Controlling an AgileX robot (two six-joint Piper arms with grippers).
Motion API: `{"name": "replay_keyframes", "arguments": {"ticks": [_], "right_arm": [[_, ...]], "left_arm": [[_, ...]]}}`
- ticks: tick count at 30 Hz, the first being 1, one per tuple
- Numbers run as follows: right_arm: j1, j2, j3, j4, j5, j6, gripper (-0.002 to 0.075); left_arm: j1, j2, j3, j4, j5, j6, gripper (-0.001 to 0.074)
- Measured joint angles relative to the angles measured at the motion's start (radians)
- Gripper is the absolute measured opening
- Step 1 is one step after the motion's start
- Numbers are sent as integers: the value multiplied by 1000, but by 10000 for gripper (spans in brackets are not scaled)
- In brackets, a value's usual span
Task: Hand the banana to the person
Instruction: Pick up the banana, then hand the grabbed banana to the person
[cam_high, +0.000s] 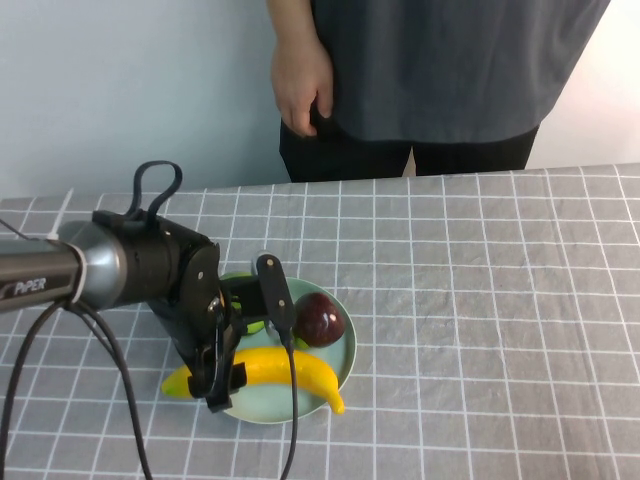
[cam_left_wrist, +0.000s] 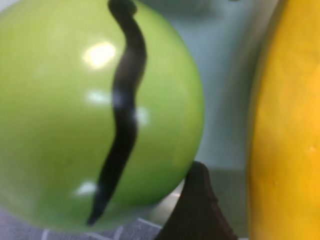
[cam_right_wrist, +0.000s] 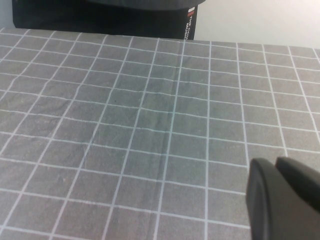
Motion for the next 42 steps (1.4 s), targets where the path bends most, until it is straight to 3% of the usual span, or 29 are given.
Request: {"name": "replay_keyframes", "arguments": {"ticks": [7, 15, 28, 42], "right_arm": [[0, 0, 0, 0, 0, 0, -9], [0, 0, 0, 0, 0, 0, -9], [0, 0, 0, 0, 0, 0, -9], [0, 0, 0, 0, 0, 0, -9]], "left_arm": [[0, 29, 0, 2, -2, -8, 461], [0, 31, -1, 2, 5, -26, 298], [0, 40, -8, 4, 36, -37, 293], [0, -184, -46, -100, 297, -65, 292]]}}
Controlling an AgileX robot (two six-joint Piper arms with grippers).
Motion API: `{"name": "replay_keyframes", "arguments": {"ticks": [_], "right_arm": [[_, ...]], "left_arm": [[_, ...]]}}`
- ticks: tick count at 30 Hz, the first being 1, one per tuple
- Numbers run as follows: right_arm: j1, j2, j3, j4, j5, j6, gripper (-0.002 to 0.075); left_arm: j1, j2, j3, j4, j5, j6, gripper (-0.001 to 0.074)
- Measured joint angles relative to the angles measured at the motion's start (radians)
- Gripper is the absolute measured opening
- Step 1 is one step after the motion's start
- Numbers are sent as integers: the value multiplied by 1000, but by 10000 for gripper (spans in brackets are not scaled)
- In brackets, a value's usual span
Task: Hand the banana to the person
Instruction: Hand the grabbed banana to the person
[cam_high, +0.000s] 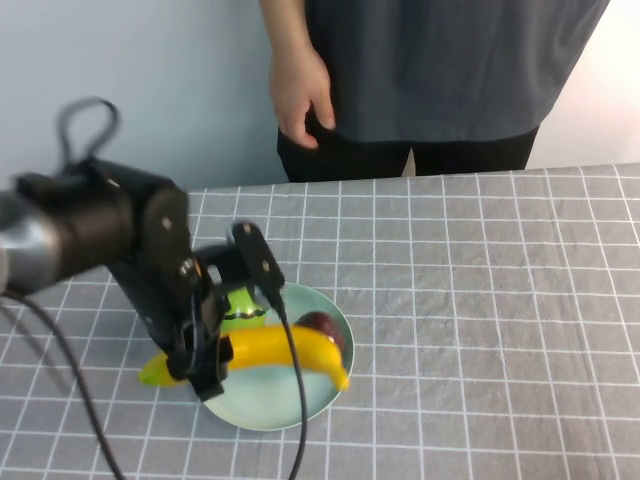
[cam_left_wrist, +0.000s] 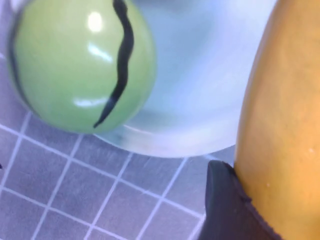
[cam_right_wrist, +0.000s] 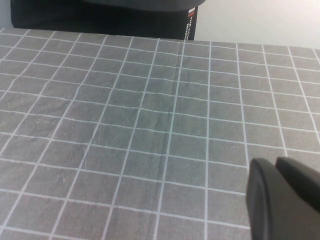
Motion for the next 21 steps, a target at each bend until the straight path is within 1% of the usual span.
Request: {"name": "replay_keyframes", "arguments": {"ticks": [6, 8, 12, 16, 21], "right_arm": [[0, 0, 0, 0, 0, 0, -9], [0, 0, 0, 0, 0, 0, -9], [0, 0, 0, 0, 0, 0, -9], [0, 0, 0, 0, 0, 0, -9], [0, 0, 0, 0, 0, 0, -9]], "left_arm": [[-1, -177, -41, -110, 27, -12, 292], [-1, -239, -62, -125, -4, -31, 292], [-1, -317, -115, -137, -128, -79, 292], [-1, -320, -176, -111, -232, -143, 292], [-5, -256, -241, -58, -275, -208, 291]]}}
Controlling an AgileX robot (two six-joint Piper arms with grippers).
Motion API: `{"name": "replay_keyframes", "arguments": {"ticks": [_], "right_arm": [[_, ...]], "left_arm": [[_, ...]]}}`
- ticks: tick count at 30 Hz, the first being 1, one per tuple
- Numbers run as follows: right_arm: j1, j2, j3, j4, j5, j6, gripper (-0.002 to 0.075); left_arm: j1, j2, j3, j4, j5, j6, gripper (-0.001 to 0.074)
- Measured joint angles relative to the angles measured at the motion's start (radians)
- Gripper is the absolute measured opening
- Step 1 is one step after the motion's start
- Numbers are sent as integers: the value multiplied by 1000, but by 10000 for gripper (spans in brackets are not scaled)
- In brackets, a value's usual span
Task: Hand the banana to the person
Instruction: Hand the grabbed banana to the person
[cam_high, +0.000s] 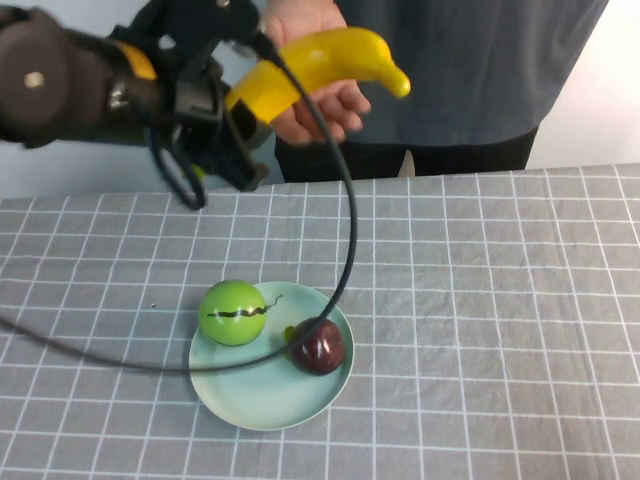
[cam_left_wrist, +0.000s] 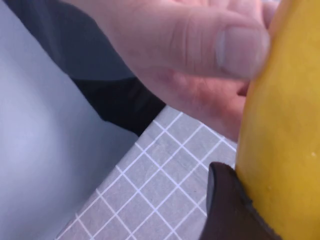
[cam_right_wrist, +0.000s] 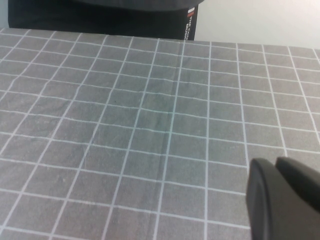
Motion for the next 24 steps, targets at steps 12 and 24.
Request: {"name": "replay_keyframes", "arguments": {"ticks": [12, 24], "right_arm": [[0, 0, 0, 0, 0, 0, -9], [0, 0, 0, 0, 0, 0, -9]], "left_arm": [[0, 145, -97, 153, 2, -213, 291], [0, 123, -97, 163, 89, -268, 566]]}}
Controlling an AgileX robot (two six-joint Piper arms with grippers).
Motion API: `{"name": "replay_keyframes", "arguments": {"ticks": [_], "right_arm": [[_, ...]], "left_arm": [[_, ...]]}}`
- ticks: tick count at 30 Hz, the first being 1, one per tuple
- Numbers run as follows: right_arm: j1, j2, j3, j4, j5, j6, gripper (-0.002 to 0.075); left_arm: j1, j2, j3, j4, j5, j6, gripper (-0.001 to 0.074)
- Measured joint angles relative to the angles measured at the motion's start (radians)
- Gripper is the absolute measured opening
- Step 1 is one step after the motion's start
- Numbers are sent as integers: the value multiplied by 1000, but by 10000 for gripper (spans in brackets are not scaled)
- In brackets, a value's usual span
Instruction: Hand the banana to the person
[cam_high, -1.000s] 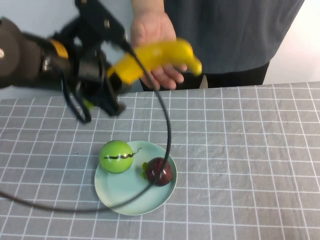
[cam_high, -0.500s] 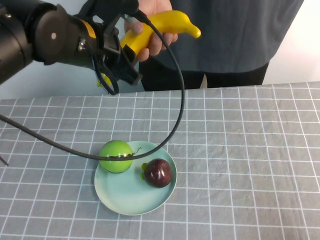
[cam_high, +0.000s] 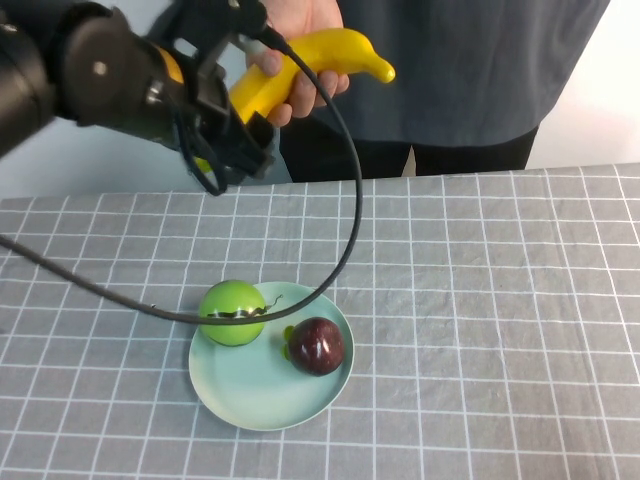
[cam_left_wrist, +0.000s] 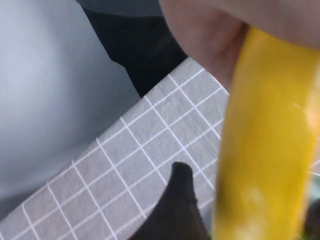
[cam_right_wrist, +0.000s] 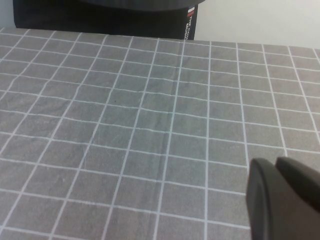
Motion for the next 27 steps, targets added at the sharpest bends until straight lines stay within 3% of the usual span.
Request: {"name": "replay_keyframes", "arguments": {"ticks": [3, 6, 8, 11, 13, 17, 27], "right_arm": [[0, 0, 0, 0, 0, 0, -9], [0, 0, 0, 0, 0, 0, -9], [0, 0, 0, 0, 0, 0, -9], [0, 0, 0, 0, 0, 0, -9], [0, 0, 0, 0, 0, 0, -9], [0, 0, 0, 0, 0, 0, -9], [0, 0, 0, 0, 0, 0, -9]], "left_arm": [[0, -61, 0, -9, 51, -32, 583], [0, -152, 0, -11, 130, -104, 519], [0, -207, 0, -13, 199, -138, 400], [0, -291, 15, -13, 269, -151, 142], [0, -361, 57, -13, 291, -151, 59], [0, -528, 201, -14, 274, -168, 10], [0, -1020, 662, -112, 68, -185, -1]]}}
